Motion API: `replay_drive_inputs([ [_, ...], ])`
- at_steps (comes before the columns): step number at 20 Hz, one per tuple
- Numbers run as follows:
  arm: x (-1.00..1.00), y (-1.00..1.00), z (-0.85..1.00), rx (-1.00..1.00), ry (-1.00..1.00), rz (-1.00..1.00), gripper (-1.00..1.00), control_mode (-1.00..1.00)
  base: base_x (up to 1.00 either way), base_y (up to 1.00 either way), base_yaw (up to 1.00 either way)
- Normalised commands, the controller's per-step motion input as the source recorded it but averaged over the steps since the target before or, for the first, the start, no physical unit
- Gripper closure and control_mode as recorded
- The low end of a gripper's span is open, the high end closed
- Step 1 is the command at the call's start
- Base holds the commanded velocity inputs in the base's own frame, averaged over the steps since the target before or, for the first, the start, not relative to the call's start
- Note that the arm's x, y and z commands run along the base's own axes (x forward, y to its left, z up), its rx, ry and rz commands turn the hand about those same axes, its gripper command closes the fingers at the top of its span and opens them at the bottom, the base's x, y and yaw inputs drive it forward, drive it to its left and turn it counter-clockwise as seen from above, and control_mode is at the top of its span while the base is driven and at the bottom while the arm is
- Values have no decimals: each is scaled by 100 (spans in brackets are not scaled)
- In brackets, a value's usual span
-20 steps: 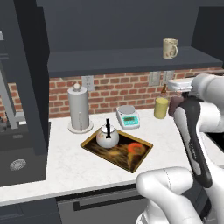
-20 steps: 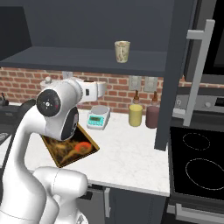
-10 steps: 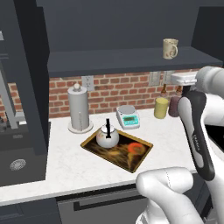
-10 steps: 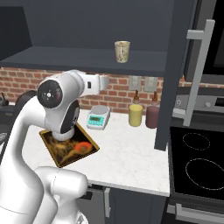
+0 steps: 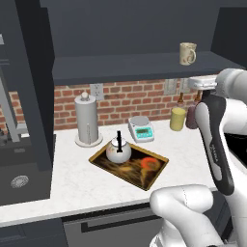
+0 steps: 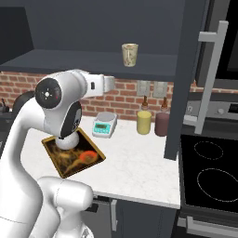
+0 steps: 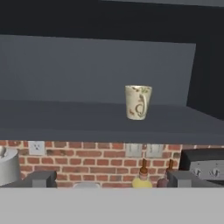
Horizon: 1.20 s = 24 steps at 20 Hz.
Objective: Pick the kettle from the counter and place it on the tray. Then pick the mug from the cabinet and place it on the tray. Then close the cabinet doors.
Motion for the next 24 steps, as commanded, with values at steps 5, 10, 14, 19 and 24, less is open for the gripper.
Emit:
replay_drive_inputs([
  [5, 8, 0, 13, 0, -2, -1, -100, -100, 0, 0, 0],
  [10, 44, 0, 19, 0, 0, -3, -100, -100, 0, 0, 0],
  [14, 57, -5, 25, 0, 4, 0, -100, -100, 0, 0, 0],
  [19, 33, -33, 21, 0, 2, 4, -100, -100, 0, 0, 0],
  [24, 17, -63, 8, 6, 0, 9, -100, -100, 0, 0, 0],
])
